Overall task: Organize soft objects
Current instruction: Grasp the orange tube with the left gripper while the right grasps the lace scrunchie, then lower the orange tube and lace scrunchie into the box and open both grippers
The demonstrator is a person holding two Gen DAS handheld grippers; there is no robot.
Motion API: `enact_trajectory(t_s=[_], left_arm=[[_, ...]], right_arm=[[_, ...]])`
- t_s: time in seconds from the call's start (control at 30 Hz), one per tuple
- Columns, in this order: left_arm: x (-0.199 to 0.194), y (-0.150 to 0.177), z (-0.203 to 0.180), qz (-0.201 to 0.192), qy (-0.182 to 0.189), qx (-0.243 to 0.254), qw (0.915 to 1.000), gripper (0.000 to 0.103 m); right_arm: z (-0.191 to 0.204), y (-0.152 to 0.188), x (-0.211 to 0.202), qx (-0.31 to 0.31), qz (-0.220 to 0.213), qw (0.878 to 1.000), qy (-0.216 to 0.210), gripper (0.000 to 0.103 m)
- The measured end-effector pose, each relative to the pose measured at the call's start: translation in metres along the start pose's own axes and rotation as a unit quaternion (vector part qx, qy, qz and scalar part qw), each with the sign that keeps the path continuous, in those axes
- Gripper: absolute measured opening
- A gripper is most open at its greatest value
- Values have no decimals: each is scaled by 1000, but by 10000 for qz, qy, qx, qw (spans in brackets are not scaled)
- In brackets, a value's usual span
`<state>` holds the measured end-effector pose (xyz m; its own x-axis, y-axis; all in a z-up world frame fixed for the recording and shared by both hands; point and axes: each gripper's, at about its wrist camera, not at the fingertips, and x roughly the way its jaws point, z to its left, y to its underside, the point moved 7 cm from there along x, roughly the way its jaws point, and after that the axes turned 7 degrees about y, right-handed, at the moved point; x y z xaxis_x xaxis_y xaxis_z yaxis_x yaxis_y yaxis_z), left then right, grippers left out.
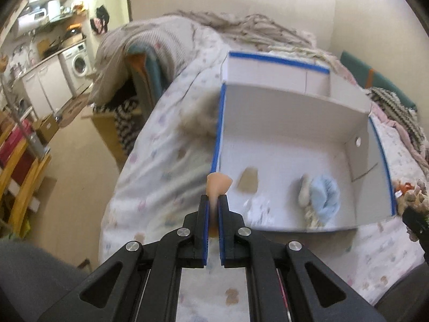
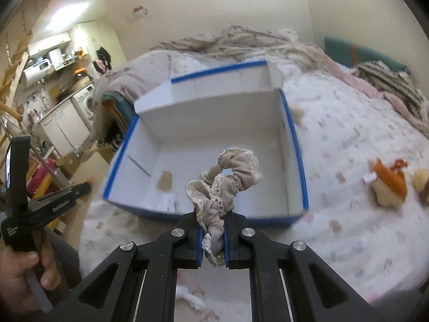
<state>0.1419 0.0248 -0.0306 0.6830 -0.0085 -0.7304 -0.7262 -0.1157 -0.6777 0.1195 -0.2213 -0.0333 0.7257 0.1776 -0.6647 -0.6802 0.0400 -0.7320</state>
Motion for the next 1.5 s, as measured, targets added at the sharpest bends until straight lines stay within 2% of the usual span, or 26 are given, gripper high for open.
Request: enact_trajectory(t_s=[0.2, 0.37, 0.53, 0.87, 1.07, 1.3, 1.5], left_arm=[[8, -36, -21, -98, 204, 183, 9996, 6], [29, -46, -36, 41, 302, 270, 9992, 6], [53, -52, -44, 159, 212, 418, 9988, 6], [106, -43, -49, 533, 85, 644, 9965, 6], [128, -34, -45, 748, -9, 674, 9949, 6], [131, -30, -44, 781, 90, 690, 9945, 7], [131, -31, -43, 811, 78, 640, 9946, 7]], right_arm=[[6, -33, 8, -72, -147, 9998, -121, 12], [9, -52, 28, -37, -100, 9998, -178, 12], [13, -59, 55, -91, 59, 9998, -138, 12], [2, -39, 128, 10, 926, 9957, 55, 12], [-6, -22, 151, 139, 1300, 9913, 144, 13], [-6, -15, 157, 149, 1400, 9898, 222, 13], [-6, -19, 156, 154, 1322, 9909, 211, 13]])
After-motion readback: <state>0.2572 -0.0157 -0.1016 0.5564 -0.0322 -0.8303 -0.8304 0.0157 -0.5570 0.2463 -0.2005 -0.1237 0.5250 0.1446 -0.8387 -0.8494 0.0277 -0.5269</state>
